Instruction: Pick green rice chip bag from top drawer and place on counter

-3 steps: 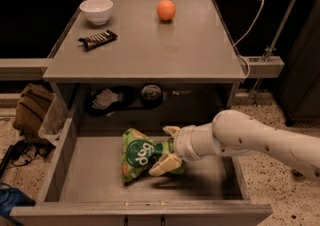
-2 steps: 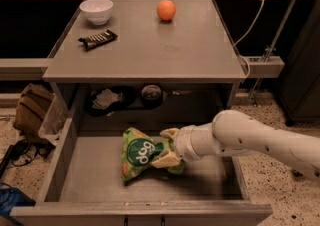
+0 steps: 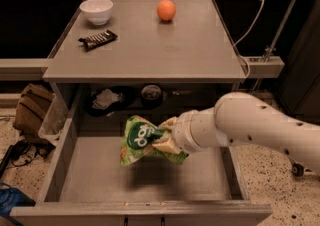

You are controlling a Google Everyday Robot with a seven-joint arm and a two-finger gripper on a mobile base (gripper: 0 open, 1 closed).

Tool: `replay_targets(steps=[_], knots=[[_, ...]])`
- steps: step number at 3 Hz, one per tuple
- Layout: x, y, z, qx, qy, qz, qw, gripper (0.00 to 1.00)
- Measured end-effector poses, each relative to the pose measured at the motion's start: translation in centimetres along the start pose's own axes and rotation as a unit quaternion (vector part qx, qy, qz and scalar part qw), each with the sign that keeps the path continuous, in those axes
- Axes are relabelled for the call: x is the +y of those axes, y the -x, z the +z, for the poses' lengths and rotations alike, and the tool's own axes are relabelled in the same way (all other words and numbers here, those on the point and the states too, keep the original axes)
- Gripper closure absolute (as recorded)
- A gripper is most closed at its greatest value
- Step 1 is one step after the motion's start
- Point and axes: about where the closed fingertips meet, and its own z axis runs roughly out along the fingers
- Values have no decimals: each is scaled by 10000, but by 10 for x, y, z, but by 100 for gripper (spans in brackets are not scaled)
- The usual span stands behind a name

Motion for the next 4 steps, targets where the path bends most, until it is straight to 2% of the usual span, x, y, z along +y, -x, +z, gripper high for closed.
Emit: replay_targets(steps=[1,2,4], knots=[[-11,72,-62,254,-400,-583,9972,100],[-7,96,-85,298,-604,-822,9943,100],[-15,104,-91,327,-665,-910,9931,100]])
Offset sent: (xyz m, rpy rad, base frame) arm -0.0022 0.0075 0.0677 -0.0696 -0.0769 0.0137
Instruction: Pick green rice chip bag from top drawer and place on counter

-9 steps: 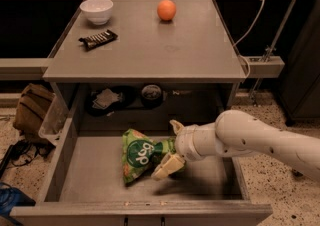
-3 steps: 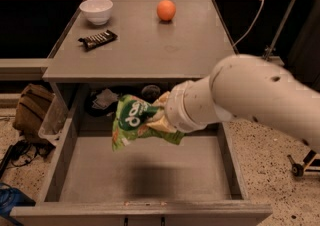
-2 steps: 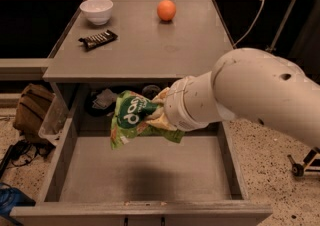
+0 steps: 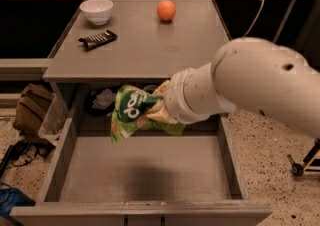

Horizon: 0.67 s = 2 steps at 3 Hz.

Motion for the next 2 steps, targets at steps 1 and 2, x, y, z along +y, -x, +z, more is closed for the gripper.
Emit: replay_targets(steps=[1,2], knots=[[-55,15,-16,149,-121,-259,9995,100],[-114,21,-24,212,-240,-357,9988,100]])
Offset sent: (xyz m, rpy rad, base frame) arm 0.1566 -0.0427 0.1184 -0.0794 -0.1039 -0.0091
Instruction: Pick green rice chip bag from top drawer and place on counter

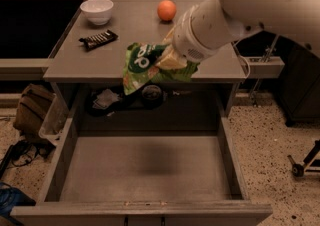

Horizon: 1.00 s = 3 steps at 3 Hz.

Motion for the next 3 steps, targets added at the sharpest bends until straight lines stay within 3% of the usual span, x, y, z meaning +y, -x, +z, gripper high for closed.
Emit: replay_targets(steps=[2,3], knots=[[-80,-42,16,272,45,42,9996,100],[-96,-57,25,284,-122,-121,9994,100]])
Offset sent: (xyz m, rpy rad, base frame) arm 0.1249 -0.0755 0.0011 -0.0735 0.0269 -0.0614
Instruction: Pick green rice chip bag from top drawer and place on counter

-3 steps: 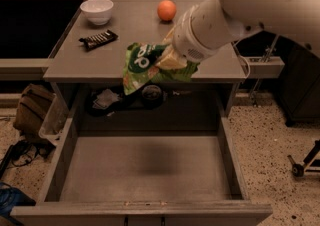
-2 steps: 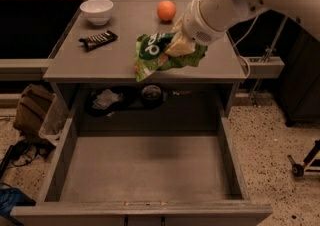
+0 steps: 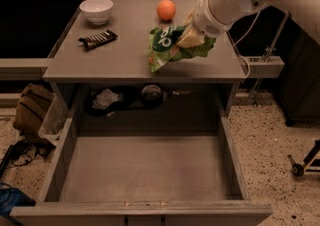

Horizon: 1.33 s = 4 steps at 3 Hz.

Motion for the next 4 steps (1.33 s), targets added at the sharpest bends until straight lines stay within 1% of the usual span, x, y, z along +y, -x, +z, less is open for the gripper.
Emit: replay_targets(steps=[1,2,3,4], knots=[[-10,-3,19,-44,-132,-230,9996,100],[-13,-1,39,-132,-141,-401,9990,100],[-14,3,65,-243,-45,-528,9983,100],[-12,2,74,-289,24,-501,9983,100]])
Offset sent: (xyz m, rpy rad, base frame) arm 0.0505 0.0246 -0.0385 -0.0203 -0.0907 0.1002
